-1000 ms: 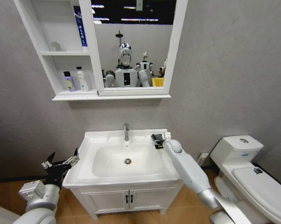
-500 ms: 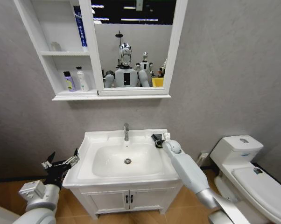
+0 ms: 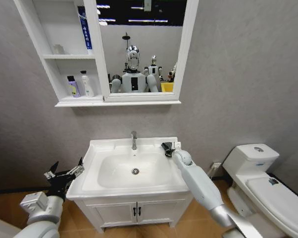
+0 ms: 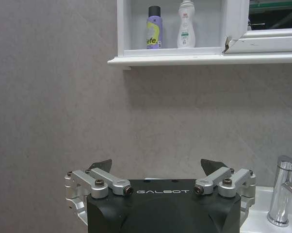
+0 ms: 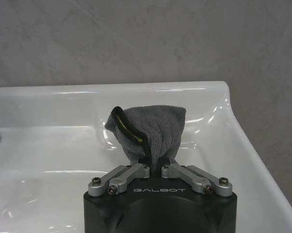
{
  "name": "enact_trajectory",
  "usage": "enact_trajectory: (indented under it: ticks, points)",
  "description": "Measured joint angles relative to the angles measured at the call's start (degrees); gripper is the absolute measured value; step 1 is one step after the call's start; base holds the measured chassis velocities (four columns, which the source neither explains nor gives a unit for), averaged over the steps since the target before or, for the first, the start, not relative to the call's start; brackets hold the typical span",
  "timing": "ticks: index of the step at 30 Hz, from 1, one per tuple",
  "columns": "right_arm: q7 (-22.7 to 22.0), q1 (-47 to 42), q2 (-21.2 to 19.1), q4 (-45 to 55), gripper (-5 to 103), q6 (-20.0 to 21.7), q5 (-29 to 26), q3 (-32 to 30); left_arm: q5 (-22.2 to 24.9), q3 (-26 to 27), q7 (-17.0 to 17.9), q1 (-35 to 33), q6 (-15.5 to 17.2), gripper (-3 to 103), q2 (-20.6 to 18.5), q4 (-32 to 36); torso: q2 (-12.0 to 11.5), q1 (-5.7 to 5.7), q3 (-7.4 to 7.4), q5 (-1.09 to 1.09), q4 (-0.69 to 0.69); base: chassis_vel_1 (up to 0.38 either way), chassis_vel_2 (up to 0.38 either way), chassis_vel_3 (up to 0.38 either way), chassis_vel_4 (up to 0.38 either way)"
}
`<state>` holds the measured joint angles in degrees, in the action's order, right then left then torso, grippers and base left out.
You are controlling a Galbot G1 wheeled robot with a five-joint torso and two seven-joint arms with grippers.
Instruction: Move facial cleanser and shampoo from washbasin to cabinet, then wipe washbasin with towel.
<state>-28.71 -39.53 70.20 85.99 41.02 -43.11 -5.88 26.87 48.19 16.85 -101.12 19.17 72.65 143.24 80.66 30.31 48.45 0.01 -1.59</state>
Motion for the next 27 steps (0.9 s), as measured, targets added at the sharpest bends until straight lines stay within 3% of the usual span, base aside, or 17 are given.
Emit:
enact_trajectory:
  ticks: [4, 11, 27]
  points:
    - [-6.65, -3.22, 0.11, 7.39, 5, 0.32, -5.88, 2.21, 0.0, 0.0, 0.01, 0.0, 0.01, 100, 0.0, 0.0, 0.0, 0.0, 0.0, 0.0, 0.02, 0.0, 0.0, 0.0, 0.0]
    - [-11.93, -8.71, 0.56, 12.5, 5, 0.48, -7.59, 5.2, 0.0, 0.0, 0.01, 0.0, 0.01, 100, 0.0, 0.0, 0.0, 0.0, 0.0, 0.0, 0.0, 0.0, 0.0, 0.0, 0.0]
    - [-12.57, -11.32, 2.38, 6.83, 5, -0.37, -2.78, 5.35, 0.0, 0.0, 0.0, 0.0, 0.01, 100, 0.0, 0.0, -0.01, 0.0, 0.0, 0.0, 0.01, 0.0, 0.0, 0.0, 0.0]
